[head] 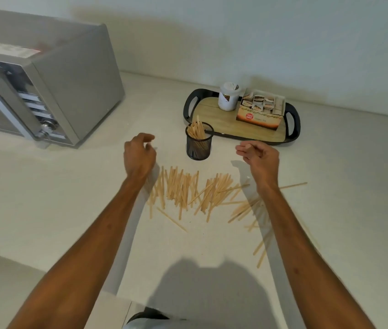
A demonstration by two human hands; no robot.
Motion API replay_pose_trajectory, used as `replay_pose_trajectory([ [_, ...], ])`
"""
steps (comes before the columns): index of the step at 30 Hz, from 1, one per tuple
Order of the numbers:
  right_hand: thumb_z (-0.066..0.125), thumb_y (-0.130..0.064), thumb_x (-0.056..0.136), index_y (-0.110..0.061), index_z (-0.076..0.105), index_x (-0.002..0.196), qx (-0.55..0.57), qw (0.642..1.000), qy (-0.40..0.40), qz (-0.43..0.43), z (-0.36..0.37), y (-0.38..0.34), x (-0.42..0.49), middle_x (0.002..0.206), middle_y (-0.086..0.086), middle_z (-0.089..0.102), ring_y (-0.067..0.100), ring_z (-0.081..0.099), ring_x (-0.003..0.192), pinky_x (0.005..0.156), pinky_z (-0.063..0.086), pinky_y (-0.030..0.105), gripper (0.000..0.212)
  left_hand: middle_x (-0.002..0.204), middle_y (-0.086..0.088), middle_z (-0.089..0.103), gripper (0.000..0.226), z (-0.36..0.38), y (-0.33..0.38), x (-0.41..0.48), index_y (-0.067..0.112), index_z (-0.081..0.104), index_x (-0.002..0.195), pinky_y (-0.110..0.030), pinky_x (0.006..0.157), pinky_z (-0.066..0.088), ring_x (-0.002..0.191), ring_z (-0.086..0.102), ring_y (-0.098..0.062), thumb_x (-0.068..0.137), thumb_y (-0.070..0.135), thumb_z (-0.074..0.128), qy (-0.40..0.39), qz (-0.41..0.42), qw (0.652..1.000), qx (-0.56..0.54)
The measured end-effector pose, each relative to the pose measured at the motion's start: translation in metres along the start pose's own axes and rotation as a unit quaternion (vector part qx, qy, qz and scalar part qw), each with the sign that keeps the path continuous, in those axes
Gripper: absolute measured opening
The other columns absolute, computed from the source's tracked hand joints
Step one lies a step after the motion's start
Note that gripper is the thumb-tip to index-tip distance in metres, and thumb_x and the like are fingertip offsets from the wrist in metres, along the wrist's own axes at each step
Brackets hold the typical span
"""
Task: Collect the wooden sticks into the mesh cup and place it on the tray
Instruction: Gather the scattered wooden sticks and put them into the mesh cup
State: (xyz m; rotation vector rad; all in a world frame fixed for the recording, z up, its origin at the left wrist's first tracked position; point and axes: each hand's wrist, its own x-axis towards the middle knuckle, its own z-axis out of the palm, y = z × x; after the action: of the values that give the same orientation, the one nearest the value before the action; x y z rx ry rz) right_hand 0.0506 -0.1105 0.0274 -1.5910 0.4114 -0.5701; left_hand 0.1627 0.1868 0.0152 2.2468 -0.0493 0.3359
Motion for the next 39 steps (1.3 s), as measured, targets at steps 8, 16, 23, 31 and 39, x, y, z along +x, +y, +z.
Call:
replay_pose_trajectory([
  [8, 0.061, -0.009, 0.102, -0.009, 0.081, 0.104, -0.162, 0.982, 0.093, 0.042, -0.068, 0.013, -0.031, 0.093, 0.008, 0.082, 0.023, 0.08, 0.09, 0.094, 0.064, 0.042, 0.02, 0.133, -0.001, 0.075, 0.032, -0.029, -0.005, -0.032, 0.024, 0.077, 0.126, -0.047, 0.099, 0.06, 0.119, 0.069, -0.028, 0.103, 0.012, 0.058, -0.03, 0.067, 0.987, 0.143],
  [16, 0.058, -0.028, 0.105, 0.004, 0.066, 0.125, -0.539, 0.823, 0.045, 0.172, -0.126, -0.007, -0.069, 0.13, 0.026, 0.062, 0.044, 0.061, 0.123, 0.101, 0.054, 0.049, 0.039, 0.135, -0.014, 0.064, 0.052, 0.032, 0.088, -0.102, 0.008, 0.067, 0.133, -0.048, 0.099, 0.051, 0.128, 0.057, -0.035, 0.107, 0.049, 0.05, -0.192, 0.114, 0.921, 0.319],
  [23, 0.054, -0.029, 0.107, 0.003, 0.052, 0.142, -0.577, 0.782, 0.013, 0.235, -0.113, -0.008, -0.106, 0.141, 0.024, 0.051, 0.042, 0.054, 0.132, 0.102, 0.05, 0.047, 0.047, 0.146, -0.018, 0.053, 0.068, 0.066, 0.107, -0.134, 0.003, 0.055, 0.145, -0.047, 0.107, 0.047, 0.135, 0.052, -0.037, 0.109, 0.059, 0.047, -0.253, 0.138, 0.884, 0.368],
  [31, 0.053, -0.031, 0.109, 0.008, 0.048, 0.144, -0.514, 0.832, 0.028, 0.207, -0.077, -0.008, -0.1, 0.144, 0.027, 0.052, 0.043, 0.054, 0.134, 0.105, 0.049, 0.043, 0.052, 0.143, -0.016, 0.055, 0.063, 0.083, 0.11, -0.141, 0.004, 0.056, 0.143, -0.048, 0.107, 0.047, 0.132, 0.054, -0.034, 0.108, 0.056, 0.052, -0.247, 0.202, 0.876, 0.362],
  [39, 0.057, -0.047, 0.106, 0.001, 0.056, 0.141, -0.506, 0.842, 0.008, 0.187, -0.059, -0.009, -0.091, 0.142, 0.023, 0.055, 0.039, 0.054, 0.134, 0.106, 0.048, 0.042, 0.059, 0.139, -0.015, 0.058, 0.058, 0.096, 0.107, -0.135, 0.004, 0.057, 0.142, -0.046, 0.105, 0.049, 0.129, 0.057, -0.033, 0.108, 0.05, 0.057, -0.237, 0.221, 0.887, 0.328],
])
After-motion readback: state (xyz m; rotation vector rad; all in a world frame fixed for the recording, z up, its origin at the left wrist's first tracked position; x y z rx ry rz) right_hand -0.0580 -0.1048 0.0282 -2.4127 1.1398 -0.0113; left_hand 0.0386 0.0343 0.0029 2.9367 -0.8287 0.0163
